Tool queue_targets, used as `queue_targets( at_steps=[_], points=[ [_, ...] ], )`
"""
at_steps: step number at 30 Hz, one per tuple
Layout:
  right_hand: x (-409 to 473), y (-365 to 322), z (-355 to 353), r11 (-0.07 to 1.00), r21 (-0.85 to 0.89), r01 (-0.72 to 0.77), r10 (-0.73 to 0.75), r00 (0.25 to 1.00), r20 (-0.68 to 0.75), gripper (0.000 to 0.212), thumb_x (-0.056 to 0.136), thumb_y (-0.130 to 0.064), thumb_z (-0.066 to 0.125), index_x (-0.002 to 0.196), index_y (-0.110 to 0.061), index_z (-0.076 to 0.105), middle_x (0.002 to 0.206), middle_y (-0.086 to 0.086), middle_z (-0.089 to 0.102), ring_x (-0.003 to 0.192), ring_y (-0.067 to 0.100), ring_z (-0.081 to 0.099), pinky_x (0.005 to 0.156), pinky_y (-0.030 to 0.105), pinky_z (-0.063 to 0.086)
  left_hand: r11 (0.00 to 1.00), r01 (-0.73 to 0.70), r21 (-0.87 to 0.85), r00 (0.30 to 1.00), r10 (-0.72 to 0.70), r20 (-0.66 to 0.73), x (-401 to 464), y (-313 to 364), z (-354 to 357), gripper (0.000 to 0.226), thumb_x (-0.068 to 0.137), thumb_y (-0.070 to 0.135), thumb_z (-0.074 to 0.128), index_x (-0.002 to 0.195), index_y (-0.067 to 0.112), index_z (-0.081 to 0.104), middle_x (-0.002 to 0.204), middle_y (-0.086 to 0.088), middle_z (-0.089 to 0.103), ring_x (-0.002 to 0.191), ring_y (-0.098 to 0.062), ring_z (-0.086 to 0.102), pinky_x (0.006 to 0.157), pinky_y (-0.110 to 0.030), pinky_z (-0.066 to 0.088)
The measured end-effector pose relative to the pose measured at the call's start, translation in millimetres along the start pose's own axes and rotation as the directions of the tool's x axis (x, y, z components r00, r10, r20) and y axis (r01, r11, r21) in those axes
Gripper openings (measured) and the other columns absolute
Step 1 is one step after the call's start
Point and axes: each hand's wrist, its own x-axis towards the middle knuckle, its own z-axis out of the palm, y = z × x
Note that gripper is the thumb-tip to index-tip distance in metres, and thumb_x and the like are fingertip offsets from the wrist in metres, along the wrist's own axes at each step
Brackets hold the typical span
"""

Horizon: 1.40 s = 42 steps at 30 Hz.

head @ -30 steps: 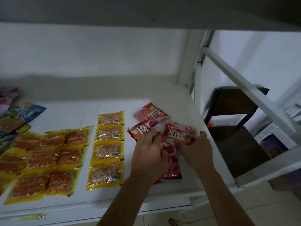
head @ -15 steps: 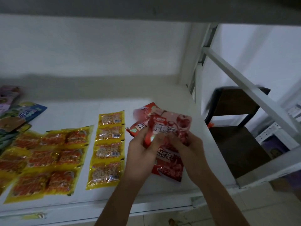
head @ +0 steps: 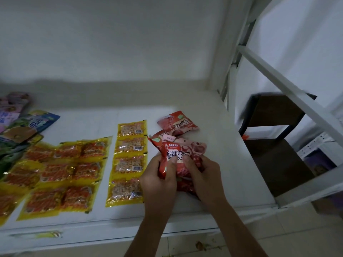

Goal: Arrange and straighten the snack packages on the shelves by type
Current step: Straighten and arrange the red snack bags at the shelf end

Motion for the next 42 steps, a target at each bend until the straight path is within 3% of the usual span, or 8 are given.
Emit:
queue_targets(
  at_steps=[7,14,22,24,28,33,37,42],
  points=[
    [-4.5,-3.4,-0.4,0.969,0.235,-0.076,0.058,0.995,0.084,0.018,0.101,-0.026,0.068,0.114,-0.016,0.076,0.101,0.002,0.081,0.094,0.02,0.079,0.081,0.038,0.066,0.99,0.066,-0.128,0.993,-0.053,0.101,6.8,-8.9,-8.1,0.008,0.101,0.004,0.063,0.099,0.008,0.07,0.084,0.003,0.074,0.077,-0.004,0.07,0.064,-0.013,0.052],
    [-1.5,2.8,-1.2,0.991,0.132,-0.014,0.014,1.0,-0.001,0.012,0.1,-0.022,0.068,0.106,-0.018,0.077,0.093,-0.004,0.081,0.085,0.012,0.079,0.072,0.025,0.062,0.961,0.087,-0.263,0.982,-0.039,0.184,7.7,-6.9,-9.7,0.02,0.1,0.029,0.068,0.105,0.01,0.072,0.093,-0.007,0.077,0.088,-0.026,0.074,0.073,-0.032,0.062],
    [-4.4,-0.7,-0.4,0.963,0.251,-0.094,0.079,0.995,0.068,0.029,0.094,-0.035,0.067,0.106,-0.01,0.078,0.095,0.007,0.082,0.089,0.026,0.08,0.077,0.044,0.065,0.969,0.088,-0.231,0.978,-0.04,0.206,12.3,-13.2,-15.3,0.01,0.099,0.004,0.064,0.103,0.008,0.071,0.086,0.0,0.078,0.079,-0.013,0.075,0.065,-0.024,0.058],
    [-2.9,3.9,0.0,0.983,0.168,-0.067,0.065,0.998,0.017,0.023,0.099,-0.029,0.066,0.101,-0.01,0.079,0.091,0.004,0.081,0.086,0.022,0.08,0.075,0.042,0.065,0.968,0.078,-0.238,0.979,-0.03,0.2,11.5,-12.6,-14.3,0.005,0.099,0.009,0.067,0.1,0.005,0.07,0.086,-0.005,0.077,0.079,-0.018,0.075,0.065,-0.026,0.059],
    [-1.9,5.7,2.5,0.999,-0.012,0.045,-0.045,0.998,-0.044,0.019,0.1,-0.026,0.067,0.096,-0.013,0.08,0.082,-0.007,0.08,0.078,0.008,0.077,0.066,0.025,0.061,0.968,0.054,-0.243,0.981,-0.006,0.193,12.3,-12.8,-13.6,0.044,0.095,0.038,0.069,0.085,-0.004,0.057,0.074,-0.022,0.062,0.069,-0.042,0.062,0.059,-0.048,0.056],
    [-3.3,1.8,2.2,0.996,0.081,0.036,-0.035,0.999,-0.01,0.025,0.098,-0.039,0.069,0.094,-0.016,0.08,0.085,0.0,0.081,0.082,0.018,0.079,0.075,0.045,0.065,0.982,0.076,-0.173,0.977,-0.038,0.21,14.8,-13.2,-13.6,0.013,0.104,0.017,0.062,0.1,0.01,0.073,0.083,-0.001,0.077,0.077,-0.014,0.075,0.064,-0.023,0.057],
    [-2.1,2.6,0.1,0.984,0.179,-0.018,0.002,0.996,0.089,0.037,0.091,-0.049,0.069,0.101,-0.015,0.078,0.093,0.008,0.08,0.088,0.028,0.079,0.08,0.054,0.064,0.974,0.094,-0.208,0.99,-0.07,0.124,10.3,-11.0,-10.6,0.012,0.101,0.021,0.063,0.095,0.015,0.072,0.082,-0.003,0.075,0.074,-0.018,0.073,0.062,-0.028,0.059],
    [2.0,6.4,4.0,0.997,-0.061,0.04,-0.039,0.999,0.017,0.028,0.091,-0.044,0.066,0.079,-0.019,0.07,0.076,-0.001,0.075,0.071,0.011,0.073,0.067,0.037,0.06,0.934,0.16,-0.319,0.983,-0.122,0.138,11.9,-9.2,-16.0,0.017,0.097,0.03,0.071,0.102,0.013,0.072,0.091,-0.004,0.078,0.085,-0.017,0.076,0.07,-0.029,0.062]
  ],
)
